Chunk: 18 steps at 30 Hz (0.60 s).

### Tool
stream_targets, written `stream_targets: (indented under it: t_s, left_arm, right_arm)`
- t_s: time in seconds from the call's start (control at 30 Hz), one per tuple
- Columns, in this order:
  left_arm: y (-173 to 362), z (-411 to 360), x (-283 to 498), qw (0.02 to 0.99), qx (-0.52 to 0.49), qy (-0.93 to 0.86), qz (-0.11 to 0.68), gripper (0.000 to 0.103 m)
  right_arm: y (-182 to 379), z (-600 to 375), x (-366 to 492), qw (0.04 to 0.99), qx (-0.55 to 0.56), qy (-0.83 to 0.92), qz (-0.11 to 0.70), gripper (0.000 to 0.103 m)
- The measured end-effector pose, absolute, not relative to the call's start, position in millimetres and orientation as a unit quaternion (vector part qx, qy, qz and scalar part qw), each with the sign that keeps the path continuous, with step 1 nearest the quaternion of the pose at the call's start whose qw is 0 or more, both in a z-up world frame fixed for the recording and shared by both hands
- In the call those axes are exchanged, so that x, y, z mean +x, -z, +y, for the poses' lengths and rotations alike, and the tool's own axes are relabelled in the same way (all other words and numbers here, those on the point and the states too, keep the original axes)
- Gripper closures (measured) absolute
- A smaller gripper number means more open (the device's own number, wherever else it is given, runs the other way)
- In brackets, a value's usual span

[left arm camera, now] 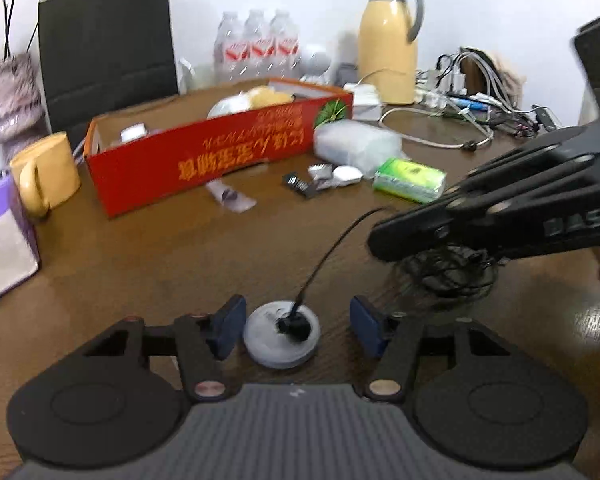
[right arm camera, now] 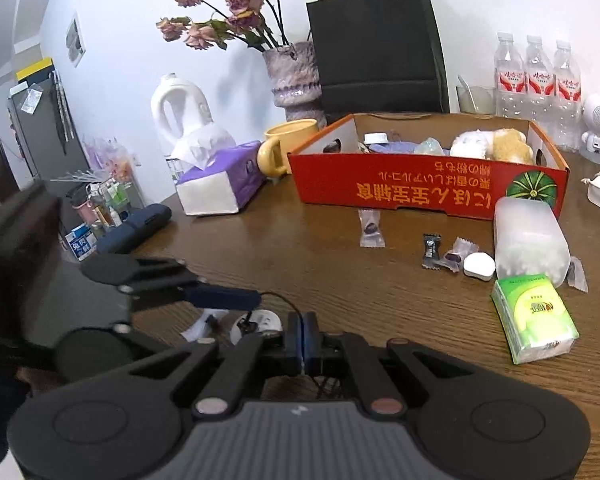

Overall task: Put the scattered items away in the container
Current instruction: 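Grasp the black earphone cable with right tool while left tool holds the white case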

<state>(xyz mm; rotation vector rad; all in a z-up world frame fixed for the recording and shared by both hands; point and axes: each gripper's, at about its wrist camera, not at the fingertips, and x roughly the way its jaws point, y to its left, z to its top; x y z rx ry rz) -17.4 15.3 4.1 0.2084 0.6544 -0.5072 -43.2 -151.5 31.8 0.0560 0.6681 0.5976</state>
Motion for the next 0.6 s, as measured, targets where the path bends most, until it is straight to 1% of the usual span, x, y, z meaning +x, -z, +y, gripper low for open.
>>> stream_targets:
  t_s: [0.07, 0.1, 0.27, 0.4, 0.43, 0.5, 0.53, 0.6]
  left_arm:
    - [-3.2, 20.3, -15.3, 0.913, 0.086, 0.238, 0.32, 0.06]
    - [-3.6, 22.1, -15.1, 0.914, 0.084, 0.236, 0.32, 0.063]
    - [-3.1, 24.7, -17.0, 0.917, 0.079, 0.231, 0.316, 0.063]
    - [-4.1, 27.2, -14.7, 0.922, 0.067, 0.209, 0.318, 0.063]
    - [-5.5, 28.8, -13.1, 0.925, 0.057, 0.202, 0.318, 0.063]
    - [-12.5, 32.5, -13.8, 0.932, 0.035, 0.193, 0.304, 0.063]
    - [-16.8, 33.4, -15.2, 0.935, 0.027, 0.19, 0.297, 0.063]
    - [-26.3, 33.2, -20.4, 0.942, 0.022, 0.185, 0.28, 0.063]
  right_arm:
    - [-34.9, -153.7, -45.3, 0.903, 0.03, -0.286, 0.319, 0.102]
    - [-36.6, -156.2, -46.4, 0.905, 0.032, -0.284, 0.317, 0.102]
    - [-39.2, -173.7, -51.9, 0.916, 0.063, -0.252, 0.307, 0.103]
    - [-43.7, -193.9, -63.0, 0.933, 0.103, -0.204, 0.278, 0.103]
    - [-44.2, -196.9, -64.0, 0.934, 0.103, -0.197, 0.279, 0.103]
    - [-40.2, -195.4, -62.7, 0.924, 0.08, -0.206, 0.312, 0.101]
    - [-37.8, -194.9, -65.4, 0.925, 0.072, -0.205, 0.313, 0.1]
    - [-34.4, -192.5, -73.4, 0.928, 0.05, -0.195, 0.314, 0.093]
